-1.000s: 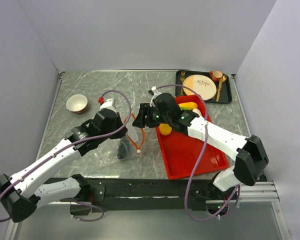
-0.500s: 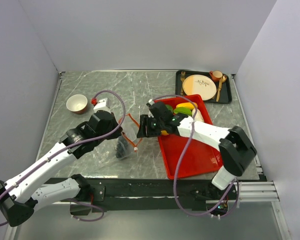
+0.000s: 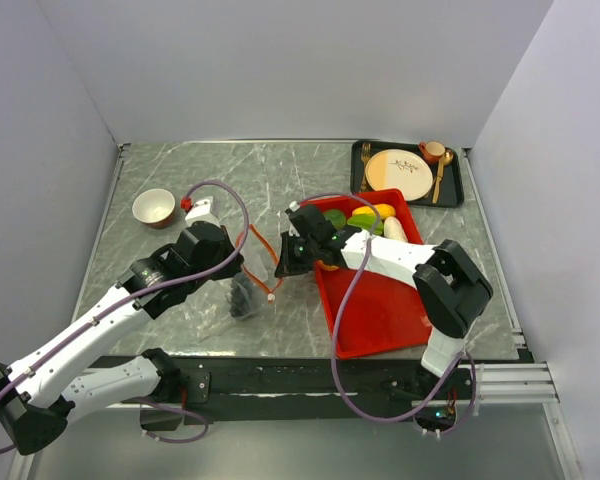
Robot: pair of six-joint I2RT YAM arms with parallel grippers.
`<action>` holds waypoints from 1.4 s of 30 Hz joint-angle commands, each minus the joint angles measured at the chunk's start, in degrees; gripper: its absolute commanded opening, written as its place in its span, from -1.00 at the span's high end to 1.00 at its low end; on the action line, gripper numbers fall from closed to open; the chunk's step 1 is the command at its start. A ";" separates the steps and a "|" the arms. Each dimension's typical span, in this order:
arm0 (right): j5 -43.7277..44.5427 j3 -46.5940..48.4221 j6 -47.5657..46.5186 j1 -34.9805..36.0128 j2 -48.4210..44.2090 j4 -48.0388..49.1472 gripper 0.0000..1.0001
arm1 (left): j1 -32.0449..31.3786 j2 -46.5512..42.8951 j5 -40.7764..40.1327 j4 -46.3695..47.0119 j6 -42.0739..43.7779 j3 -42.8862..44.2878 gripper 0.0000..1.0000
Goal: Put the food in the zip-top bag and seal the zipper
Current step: Adjust the zipper food storage bag at the center of the board.
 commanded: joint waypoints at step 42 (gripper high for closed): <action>9.14 -2.15 1.50 6.16 -13.48 2.77 0.68 | 2.44 4.95 -6.01 -3.96 0.68 4.77 0.98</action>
